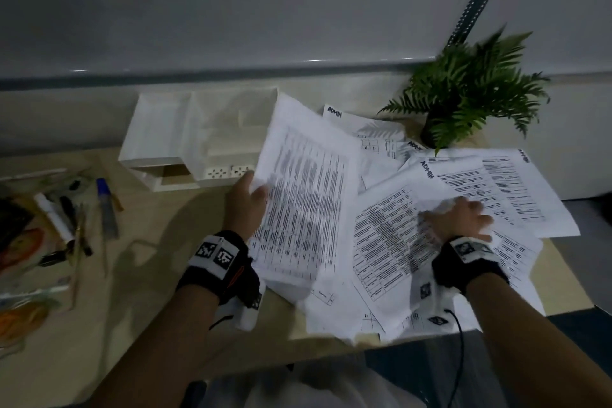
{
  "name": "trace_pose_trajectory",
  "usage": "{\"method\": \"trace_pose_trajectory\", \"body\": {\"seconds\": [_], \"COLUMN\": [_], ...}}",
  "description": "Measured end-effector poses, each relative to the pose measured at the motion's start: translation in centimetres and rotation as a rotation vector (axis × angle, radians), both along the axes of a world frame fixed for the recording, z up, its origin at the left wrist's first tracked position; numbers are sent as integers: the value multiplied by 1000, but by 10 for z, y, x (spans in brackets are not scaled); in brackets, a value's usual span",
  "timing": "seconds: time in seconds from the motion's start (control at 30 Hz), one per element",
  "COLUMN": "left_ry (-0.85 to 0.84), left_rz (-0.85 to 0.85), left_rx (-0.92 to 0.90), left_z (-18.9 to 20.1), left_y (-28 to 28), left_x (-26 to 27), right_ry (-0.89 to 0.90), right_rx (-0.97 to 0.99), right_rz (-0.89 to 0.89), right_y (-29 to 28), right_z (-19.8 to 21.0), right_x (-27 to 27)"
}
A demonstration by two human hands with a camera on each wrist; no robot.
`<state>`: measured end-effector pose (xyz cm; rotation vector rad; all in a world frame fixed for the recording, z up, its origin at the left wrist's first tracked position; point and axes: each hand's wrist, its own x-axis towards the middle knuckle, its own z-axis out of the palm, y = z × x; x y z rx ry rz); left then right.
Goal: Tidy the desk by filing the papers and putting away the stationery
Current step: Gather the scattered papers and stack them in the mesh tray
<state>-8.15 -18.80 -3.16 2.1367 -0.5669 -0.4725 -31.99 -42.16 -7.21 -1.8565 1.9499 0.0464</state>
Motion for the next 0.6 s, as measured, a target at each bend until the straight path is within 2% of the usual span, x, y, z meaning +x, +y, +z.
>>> {"method": "trace_pose_trajectory", "body": {"seconds": [0.07, 0.13, 0.2, 0.3, 0.37, 0.47, 0.53, 0.6], "left_ry": [9, 29, 36, 141, 288, 419, 506, 641], "left_rz": [56, 31, -70, -220, -323, -423, -388, -296], "left_rx": [-110, -165, -114, 101, 189, 257, 154, -49], "left_z": [14, 28, 32, 16, -2, -14, -12, 6], "left_y": [-5, -15, -31, -56, -62, -59, -54, -48], "left_x": [4, 9, 11, 2, -6, -21, -22, -11], "right_ry": [-5, -56, -14, -60, -181, -645, -748, -672], "right_rx": [38, 96, 91, 91, 127, 388, 465, 444], "right_rz": [-131, -188, -125, 51, 61, 13, 25, 54], "right_y": [-5, -3, 4, 24, 42, 66, 67, 58], "right_z": [6, 5, 5, 9, 2, -6, -2, 3], "right_x": [-21, -29, -23, 0, 15, 21, 18, 21]}}
